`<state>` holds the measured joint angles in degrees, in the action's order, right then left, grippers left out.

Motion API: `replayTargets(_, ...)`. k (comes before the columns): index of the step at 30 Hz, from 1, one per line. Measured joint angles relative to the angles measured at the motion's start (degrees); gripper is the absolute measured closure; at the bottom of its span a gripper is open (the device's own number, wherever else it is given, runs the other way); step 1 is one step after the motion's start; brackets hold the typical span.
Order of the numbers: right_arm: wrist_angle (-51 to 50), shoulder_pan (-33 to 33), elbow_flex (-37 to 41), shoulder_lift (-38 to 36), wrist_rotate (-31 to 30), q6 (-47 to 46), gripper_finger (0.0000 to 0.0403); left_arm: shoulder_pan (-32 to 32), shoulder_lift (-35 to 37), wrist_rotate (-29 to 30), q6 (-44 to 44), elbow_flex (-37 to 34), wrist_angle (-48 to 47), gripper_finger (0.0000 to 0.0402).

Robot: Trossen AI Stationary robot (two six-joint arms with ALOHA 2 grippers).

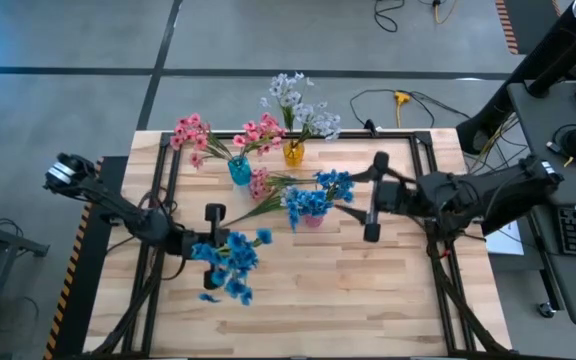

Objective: Sort flowers into vase by color

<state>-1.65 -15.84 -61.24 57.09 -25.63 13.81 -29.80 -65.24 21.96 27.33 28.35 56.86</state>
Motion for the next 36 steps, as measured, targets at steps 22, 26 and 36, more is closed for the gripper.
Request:
replayTargets(22, -1.34, -7.36, -13.31, 18.75, 0.06, 2.32, 0.0131, 1.94, -10.59, -0.03, -1.17, 6.50, 3.26, 0.0401)
replayTargets(26, -0.97, -8.62, -13.97, 20.73, 0.02, 1.21, 0.0128, 1.94, -11.42, -0.04, -2.33, 6.45, 3.56, 0.0401)
replayTargets(36, 7.38, -9.79, -14.14, 26.66, -2.91, 2.72, 0.0124, 1.92, -15.71, -0.91, -3.87, 7.82, 4.55, 0.0401)
